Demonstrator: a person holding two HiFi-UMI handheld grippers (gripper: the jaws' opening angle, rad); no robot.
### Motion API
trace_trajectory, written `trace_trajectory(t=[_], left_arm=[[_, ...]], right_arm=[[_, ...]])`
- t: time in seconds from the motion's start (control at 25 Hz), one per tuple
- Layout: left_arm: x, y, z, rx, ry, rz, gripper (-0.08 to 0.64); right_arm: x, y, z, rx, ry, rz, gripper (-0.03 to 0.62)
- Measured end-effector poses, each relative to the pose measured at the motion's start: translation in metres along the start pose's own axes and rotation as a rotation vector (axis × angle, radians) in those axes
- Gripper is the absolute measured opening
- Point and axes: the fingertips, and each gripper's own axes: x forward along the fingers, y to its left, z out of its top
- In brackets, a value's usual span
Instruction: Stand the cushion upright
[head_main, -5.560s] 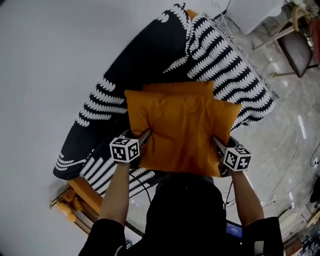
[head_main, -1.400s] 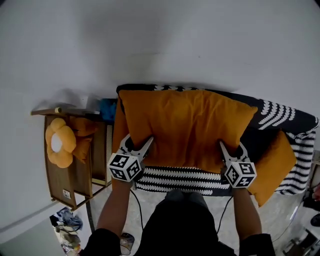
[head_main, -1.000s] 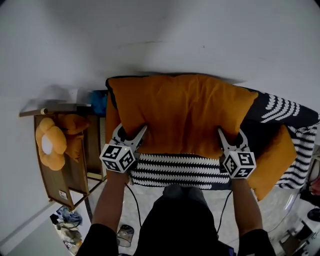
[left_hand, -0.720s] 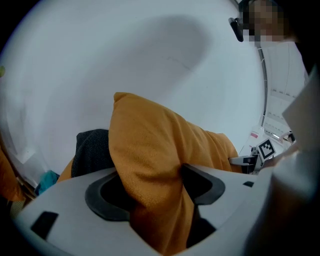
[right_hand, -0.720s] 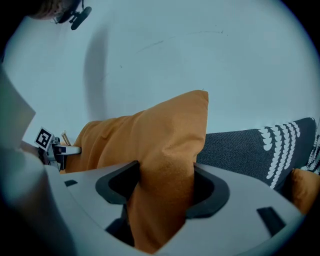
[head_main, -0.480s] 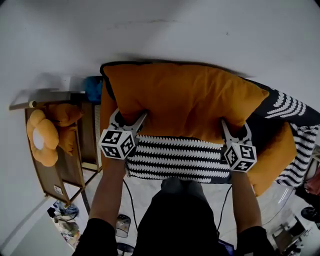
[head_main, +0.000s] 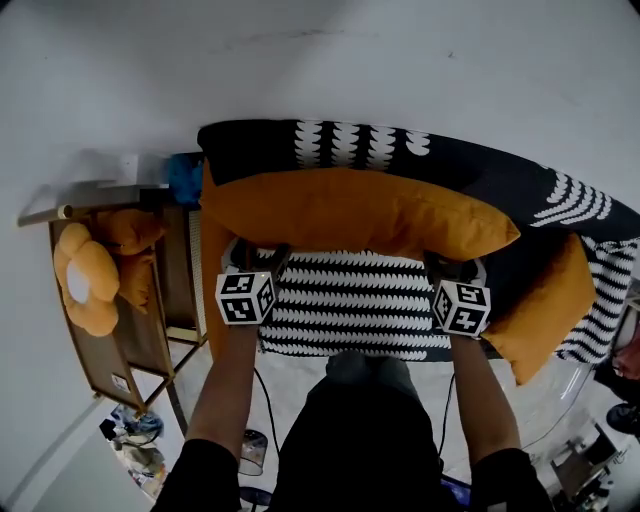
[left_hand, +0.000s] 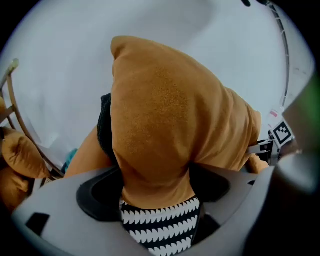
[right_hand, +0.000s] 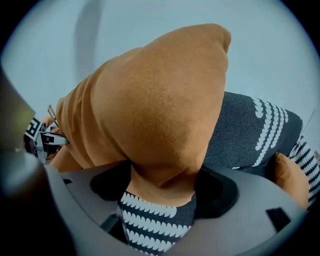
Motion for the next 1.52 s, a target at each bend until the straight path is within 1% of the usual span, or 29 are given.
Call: trace_trajectory(t=[0.08,0.16,0.24,0.32,0.52,0.68,0.76,0.96,1.08,1.24,1.36,1.52], left_arm=[[-0.005,0.004,0.001,0.0,-0.016,0.045,0.419],[-0.015,0.006,0.001,-0.025,-0.052,0.078,0.419],[-0.028,0.004,-0.001,-0.053,-0.08,0.083,0.419],[-0.041,-0.005,0.001,-0.053,-0.101,0.061,0.419],[-0.071,-0.043,0.022,-0.005,-0.159,-0.015,0.419],[-0.105,-0.09,0.039,0.041,-0.214,-0.109,0.414],[-0.122,-0.113,0.042,0.069,-0.238,-0.149,0.399],[-0.158,-0.157,0.05,0.089,-0.294,-0.214,0.396],[-0.175,-0.193,0.048,0.112,-0.312,-0.249,0.396],[-0.193,-0.265,0.035,0.164,-0.324,-0.332,0.396],[-0.208,-0.326,0.019,0.194,-0.322,-0.392,0.396],[-0.229,-0.41,-0.007,0.225,-0.31,-0.492,0.396]], right_arm=[[-0.004,-0.003,-0.001,0.001,0.001,-0.019,0.387],[-0.011,-0.007,0.001,0.021,-0.018,-0.052,0.391],[-0.02,-0.008,0.006,0.043,-0.05,-0.071,0.393],[-0.033,-0.002,0.012,0.042,-0.089,-0.064,0.391],[-0.071,0.024,0.024,0.002,-0.171,-0.016,0.374],[-0.115,0.038,0.031,0.043,-0.259,0.017,0.303],[-0.141,0.042,0.032,0.069,-0.308,0.037,0.284],[-0.2,0.042,0.027,0.128,-0.402,0.079,0.273],[-0.235,0.03,0.011,0.154,-0.431,0.089,0.265],[-0.288,-0.001,-0.027,0.18,-0.451,0.071,0.267],[-0.337,-0.042,-0.06,0.215,-0.484,0.032,0.265],[-0.403,-0.103,-0.122,0.294,-0.515,-0.059,0.262]])
